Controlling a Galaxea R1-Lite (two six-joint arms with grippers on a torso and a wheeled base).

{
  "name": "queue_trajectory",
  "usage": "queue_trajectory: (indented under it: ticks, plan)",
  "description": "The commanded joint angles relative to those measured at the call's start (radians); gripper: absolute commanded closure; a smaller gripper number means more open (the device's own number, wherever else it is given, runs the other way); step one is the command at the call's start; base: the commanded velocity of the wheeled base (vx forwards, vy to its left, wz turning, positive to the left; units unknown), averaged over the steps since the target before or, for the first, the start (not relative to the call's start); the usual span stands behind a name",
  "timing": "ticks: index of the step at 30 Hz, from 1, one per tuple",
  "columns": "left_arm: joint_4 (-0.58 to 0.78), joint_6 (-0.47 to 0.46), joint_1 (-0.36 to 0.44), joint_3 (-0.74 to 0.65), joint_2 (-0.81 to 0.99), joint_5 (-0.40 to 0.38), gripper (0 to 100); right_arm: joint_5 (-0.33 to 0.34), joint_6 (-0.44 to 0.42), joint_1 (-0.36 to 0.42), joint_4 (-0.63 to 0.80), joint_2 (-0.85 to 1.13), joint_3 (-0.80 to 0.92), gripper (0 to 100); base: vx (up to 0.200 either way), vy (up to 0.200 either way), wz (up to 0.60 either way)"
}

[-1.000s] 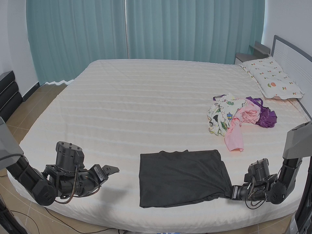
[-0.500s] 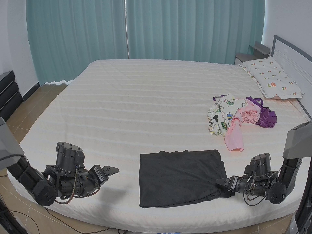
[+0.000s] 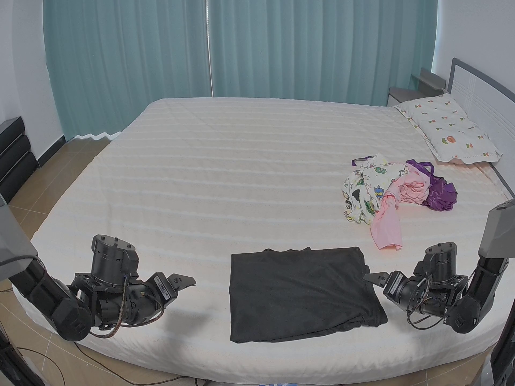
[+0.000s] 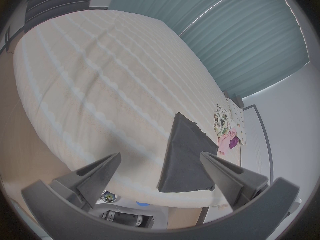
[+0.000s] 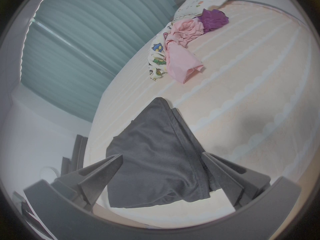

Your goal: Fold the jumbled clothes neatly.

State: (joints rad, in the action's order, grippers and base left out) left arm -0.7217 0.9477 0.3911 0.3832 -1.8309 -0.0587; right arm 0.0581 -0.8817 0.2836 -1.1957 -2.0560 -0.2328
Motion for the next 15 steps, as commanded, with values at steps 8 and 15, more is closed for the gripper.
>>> queue_trajectory:
  ticks: [8,15]
  plan:
    - [0.001,-0.007,0.011,0.051,-0.031,0.013,0,0.005,-0.039,-0.018,-0.022,0.003,0.026,0,0.0,0.0,0.0]
    - [0.002,-0.093,0.002,0.141,-0.137,0.048,0,0.005,-0.039,-0.015,-0.024,0.002,0.043,0,0.0,0.0,0.0]
